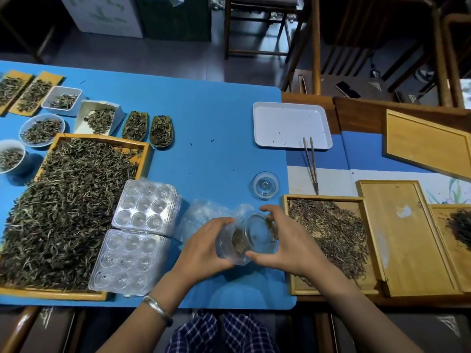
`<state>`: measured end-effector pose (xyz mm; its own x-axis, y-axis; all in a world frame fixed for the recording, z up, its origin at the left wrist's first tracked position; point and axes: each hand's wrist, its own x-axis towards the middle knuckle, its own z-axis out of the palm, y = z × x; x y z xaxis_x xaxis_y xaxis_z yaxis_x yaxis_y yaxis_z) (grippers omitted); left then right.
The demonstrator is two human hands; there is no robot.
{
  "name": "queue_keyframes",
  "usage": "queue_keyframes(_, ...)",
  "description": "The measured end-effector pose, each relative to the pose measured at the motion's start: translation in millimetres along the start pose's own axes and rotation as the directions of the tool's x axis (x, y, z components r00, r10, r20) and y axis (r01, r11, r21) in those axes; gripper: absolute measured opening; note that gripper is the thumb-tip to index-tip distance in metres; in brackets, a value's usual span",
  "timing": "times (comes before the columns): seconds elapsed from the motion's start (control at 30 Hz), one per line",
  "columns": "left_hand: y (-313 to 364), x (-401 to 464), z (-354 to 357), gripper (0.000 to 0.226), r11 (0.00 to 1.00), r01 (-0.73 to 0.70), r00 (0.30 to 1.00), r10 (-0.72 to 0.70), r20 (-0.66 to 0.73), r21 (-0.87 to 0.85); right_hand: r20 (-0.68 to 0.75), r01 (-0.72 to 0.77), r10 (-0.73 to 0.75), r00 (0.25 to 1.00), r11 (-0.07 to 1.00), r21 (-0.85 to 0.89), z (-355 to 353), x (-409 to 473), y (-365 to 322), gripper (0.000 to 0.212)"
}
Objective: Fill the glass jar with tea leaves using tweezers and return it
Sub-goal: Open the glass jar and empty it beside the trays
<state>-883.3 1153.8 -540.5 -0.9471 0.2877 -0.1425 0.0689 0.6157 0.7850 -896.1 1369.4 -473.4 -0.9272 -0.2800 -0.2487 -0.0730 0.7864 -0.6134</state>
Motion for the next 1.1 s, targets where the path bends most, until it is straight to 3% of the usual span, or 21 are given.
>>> queue_keyframes(0.27,9,2,2,0.070,0.996,0.041,0.999,-0.041,-0.003,-0.081,-0.201,0.047,-0.031,0.979,0.996,0.074,13,-6,-20,0.082)
queue_keyframes(0.53,7,0,-1,0.075,0.999,0.036,0.998,-0.038,-0.043,-0.035,-0.123,0.077,-0.061,0.990,0.989,0.129,14,-6,-11,0.084)
queue_keyframes(0.73,6,1,2,0.074,0.999,0.045,0.999,-0.045,0.003,0.011,-0.126,0.049,-0.032,0.992,0.989,0.136,16,-5,-4,0.079)
queue_keyframes(0.97,5,1,-1,0.076,0.999,-0.002,1.000,0.003,-0.008,0.034,-0.148,-0.135,0.212,0.966,0.903,0.408,25,-10,13,0.072)
queue_keyframes(1.1,3,2,-3,0.081,0.998,-0.029,1.000,0.029,0.000,0.050,-0.122,-0.156,0.259,0.958,0.829,0.537,25,-14,22,0.067)
